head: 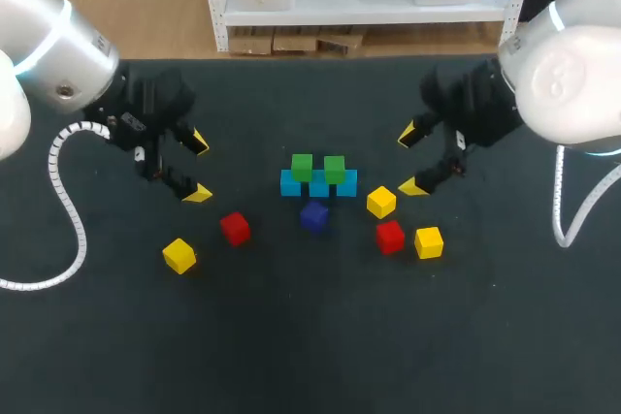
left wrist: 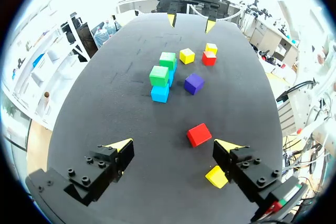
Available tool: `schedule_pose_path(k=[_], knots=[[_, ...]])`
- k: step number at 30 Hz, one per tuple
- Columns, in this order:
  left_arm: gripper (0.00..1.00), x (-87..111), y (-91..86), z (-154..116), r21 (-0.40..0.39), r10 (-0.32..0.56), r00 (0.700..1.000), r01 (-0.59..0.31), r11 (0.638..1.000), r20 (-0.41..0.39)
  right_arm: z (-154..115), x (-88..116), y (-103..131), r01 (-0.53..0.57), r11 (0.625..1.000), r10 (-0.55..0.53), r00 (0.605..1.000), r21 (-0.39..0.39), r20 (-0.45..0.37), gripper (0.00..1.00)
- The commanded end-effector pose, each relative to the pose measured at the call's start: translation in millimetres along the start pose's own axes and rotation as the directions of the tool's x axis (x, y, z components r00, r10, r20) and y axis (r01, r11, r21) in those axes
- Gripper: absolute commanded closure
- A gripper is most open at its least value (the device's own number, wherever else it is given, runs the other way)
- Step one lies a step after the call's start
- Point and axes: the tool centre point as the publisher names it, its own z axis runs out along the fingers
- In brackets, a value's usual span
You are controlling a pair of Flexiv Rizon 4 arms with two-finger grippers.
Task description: Place the blue cubes, place green cubes on the blue cubes, place the yellow cubes on the green cubes, then place the red cubes on the yellow cubes, and place purple cube on the red cubes.
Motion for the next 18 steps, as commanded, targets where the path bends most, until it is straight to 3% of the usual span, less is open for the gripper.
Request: schedule_pose_path(k=[1,12,18], knots=[[0.0,1.8,0.0,0.0,0.0,0.003,1.0,-0.003,1.0,0.006,-8.2,7.0,0.5,0.006,1.0,-0.006,1.0,-0.009,0.009,0.0],[0.0,1.8,0.0,0.0,0.0,0.003,1.0,-0.003,1.0,0.006,-10.2,30.5,-4.5,0.063,0.997,-0.062,0.998,-0.052,0.017,0.0],[0.0,1.8,0.0,0.0,0.0,0.003,1.0,-0.003,1.0,0.006,-2.9,33.4,-10.9,0.255,0.945,-0.243,0.967,-0.206,0.08,0.0]])
